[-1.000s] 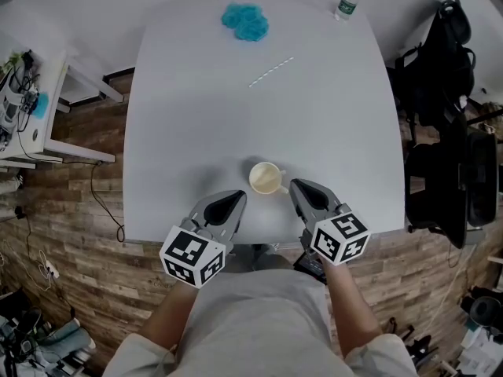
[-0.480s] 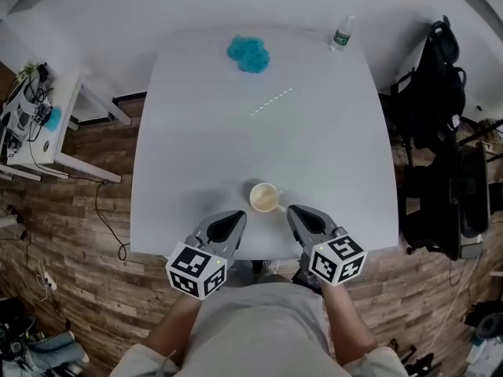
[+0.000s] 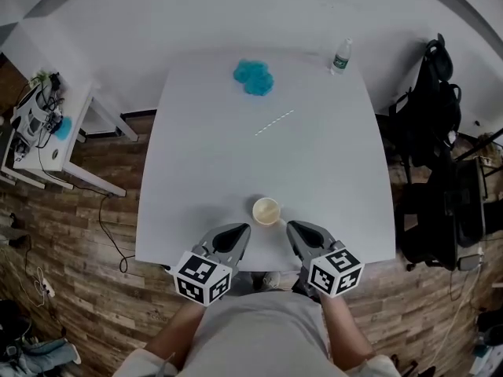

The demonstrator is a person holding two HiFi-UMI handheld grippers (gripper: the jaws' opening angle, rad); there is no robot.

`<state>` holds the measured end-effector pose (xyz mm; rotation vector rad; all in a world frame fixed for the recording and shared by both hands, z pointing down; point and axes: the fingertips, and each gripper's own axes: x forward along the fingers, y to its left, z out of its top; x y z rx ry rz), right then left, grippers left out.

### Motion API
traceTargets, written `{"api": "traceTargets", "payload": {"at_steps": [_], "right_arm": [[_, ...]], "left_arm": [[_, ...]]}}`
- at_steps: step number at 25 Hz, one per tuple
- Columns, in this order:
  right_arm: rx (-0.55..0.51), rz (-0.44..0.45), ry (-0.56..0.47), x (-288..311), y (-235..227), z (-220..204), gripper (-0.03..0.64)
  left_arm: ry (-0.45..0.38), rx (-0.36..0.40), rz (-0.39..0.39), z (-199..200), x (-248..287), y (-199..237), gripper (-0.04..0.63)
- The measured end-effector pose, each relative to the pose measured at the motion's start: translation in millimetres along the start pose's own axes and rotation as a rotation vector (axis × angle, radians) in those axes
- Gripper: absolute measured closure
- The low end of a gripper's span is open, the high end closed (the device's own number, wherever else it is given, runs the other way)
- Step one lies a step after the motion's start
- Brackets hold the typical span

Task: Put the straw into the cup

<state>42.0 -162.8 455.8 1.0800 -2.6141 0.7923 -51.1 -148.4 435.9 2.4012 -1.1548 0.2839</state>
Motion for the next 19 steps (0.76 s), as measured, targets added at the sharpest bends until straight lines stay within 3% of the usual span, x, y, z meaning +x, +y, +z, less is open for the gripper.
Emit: {"api": "traceTargets", "payload": {"at_steps": [19], "right_arm": [[-0.021, 0.010, 0.011, -8, 5, 2, 0.612]], "left_arm": [[-0.011, 0.022, -0.013, 8, -5, -13, 0.577]]}}
